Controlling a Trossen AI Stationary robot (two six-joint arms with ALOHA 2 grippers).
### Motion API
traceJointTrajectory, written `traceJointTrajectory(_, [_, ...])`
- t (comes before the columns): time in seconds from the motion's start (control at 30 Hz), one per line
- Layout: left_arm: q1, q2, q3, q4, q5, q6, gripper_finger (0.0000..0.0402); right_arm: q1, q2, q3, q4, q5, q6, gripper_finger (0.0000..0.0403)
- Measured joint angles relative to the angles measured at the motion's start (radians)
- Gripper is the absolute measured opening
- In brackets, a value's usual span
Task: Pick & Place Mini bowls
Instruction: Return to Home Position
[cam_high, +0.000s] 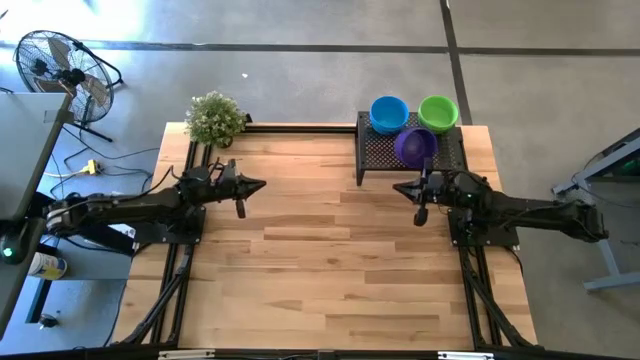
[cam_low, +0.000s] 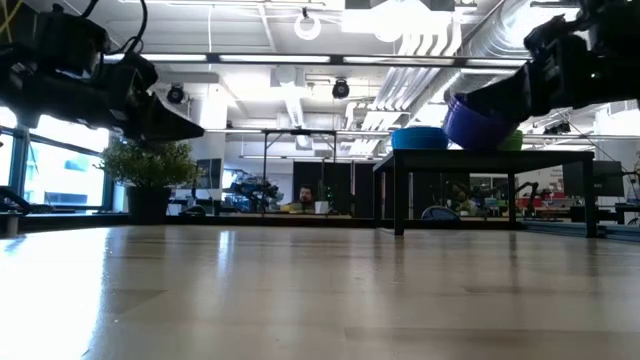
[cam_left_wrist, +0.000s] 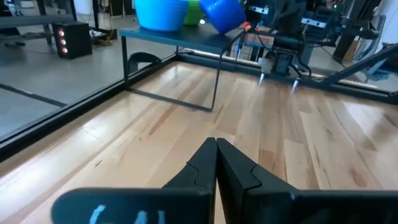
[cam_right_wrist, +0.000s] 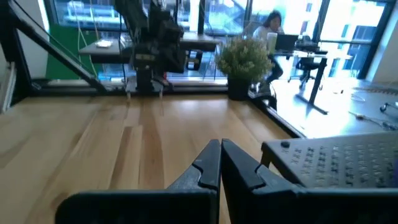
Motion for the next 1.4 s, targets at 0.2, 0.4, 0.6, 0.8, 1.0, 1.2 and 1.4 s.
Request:
traceJointTrajectory(0.2, [0.0,-0.158,0.0,-0.123,-0.019,0.016,0.0001,0.0,-0.154,-0.018,-0.057,0.002,0.006,0.0])
traceJointTrajectory(0.4, [0.0,-0.289,0.0,-0.249,-0.031,0.016,0.0001,0.0,-0.217,-0.015,-0.111,0.004,0.007,0.0])
traceJointTrajectory(0.6, [0.0,-0.407,0.0,-0.365,-0.032,0.016,0.0001,0.001,-0.258,0.031,-0.254,0.002,0.022,0.0])
traceJointTrajectory(0.8, [0.0,-0.505,0.0,-0.472,-0.061,0.016,0.0001,0.001,-0.326,0.036,-0.343,0.002,-0.009,0.0])
traceJointTrajectory(1.0, [0.0,-0.6,0.0,-0.542,-0.074,0.025,0.0001,0.001,-0.414,0.036,-0.399,-0.002,-0.015,0.0])
traceJointTrajectory(1.2, [0.0,-0.671,0.0,-0.541,-0.086,0.043,0.0001,0.001,-0.44,-0.027,-0.369,0.002,0.009,0.0])
traceJointTrajectory(1.4, [0.0,-0.67,0.0,-0.545,-0.095,0.042,0.0001,0.001,-0.439,-0.081,-0.283,0.009,0.028,0.0])
